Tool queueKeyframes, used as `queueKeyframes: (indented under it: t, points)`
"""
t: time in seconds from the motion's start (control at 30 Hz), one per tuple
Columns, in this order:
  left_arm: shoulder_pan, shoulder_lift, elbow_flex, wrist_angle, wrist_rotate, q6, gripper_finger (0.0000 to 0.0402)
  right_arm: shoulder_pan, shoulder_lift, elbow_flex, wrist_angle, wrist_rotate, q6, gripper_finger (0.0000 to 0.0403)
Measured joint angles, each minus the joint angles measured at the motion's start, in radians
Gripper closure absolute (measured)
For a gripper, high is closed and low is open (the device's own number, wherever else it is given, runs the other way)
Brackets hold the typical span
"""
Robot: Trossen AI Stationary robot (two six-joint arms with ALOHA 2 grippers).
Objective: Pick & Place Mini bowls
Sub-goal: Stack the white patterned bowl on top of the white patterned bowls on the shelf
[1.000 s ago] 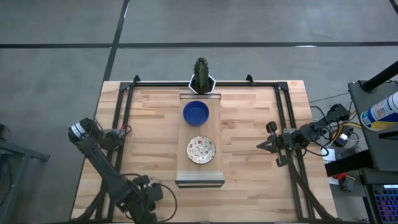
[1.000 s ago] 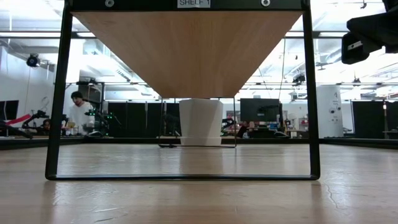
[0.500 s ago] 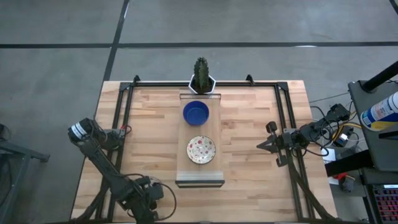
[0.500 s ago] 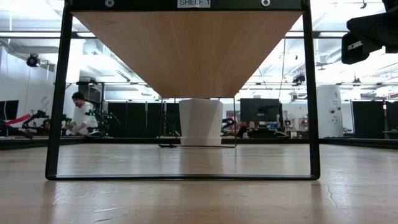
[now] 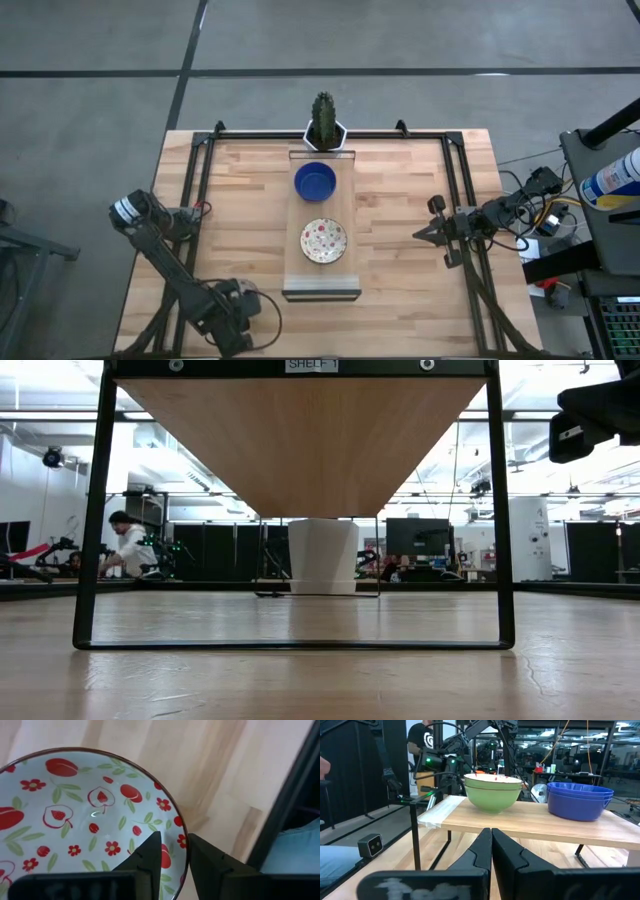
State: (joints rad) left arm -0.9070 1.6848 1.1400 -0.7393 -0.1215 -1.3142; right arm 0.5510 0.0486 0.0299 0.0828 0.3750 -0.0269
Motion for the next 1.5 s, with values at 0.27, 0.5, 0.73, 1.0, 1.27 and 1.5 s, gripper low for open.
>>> queueKeyframes:
  t: [0.27, 0.5, 0.73, 1.0, 1.27, 1.5]
  points:
    - [0.007, 0.0, 0.0, -0.091, -0.008, 0.001, 0.0341, 0.0, 0.0, 0.0, 0.0, 0.0, 0.0, 0.0394]
    - [0.018, -0.002, 0.002, -0.13, -0.038, 0.031, 0.0385, 0.0, 0.0, 0.0, 0.0, 0.0, 0.0, 0.0394]
    - [0.02, -0.003, 0.003, -0.166, -0.054, 0.045, 0.0391, 0.0, 0.0, 0.0, 0.0, 0.0, 0.0, 0.0394]
    - [0.021, -0.001, 0.044, -0.275, -0.087, 0.045, 0.0401, 0.0, 0.0, 0.0, 0.0, 0.0, 0.0, 0.0394]
    - [0.022, 0.001, 0.085, -0.334, -0.08, 0.048, 0.04, 0.0, 0.0, 0.0, 0.0, 0.0, 0.0, 0.0394]
    - [0.022, 0.001, 0.109, -0.397, -0.08, 0.048, 0.04, 0.0, 0.0, 0.0, 0.0, 0.0, 0.0, 0.0394]
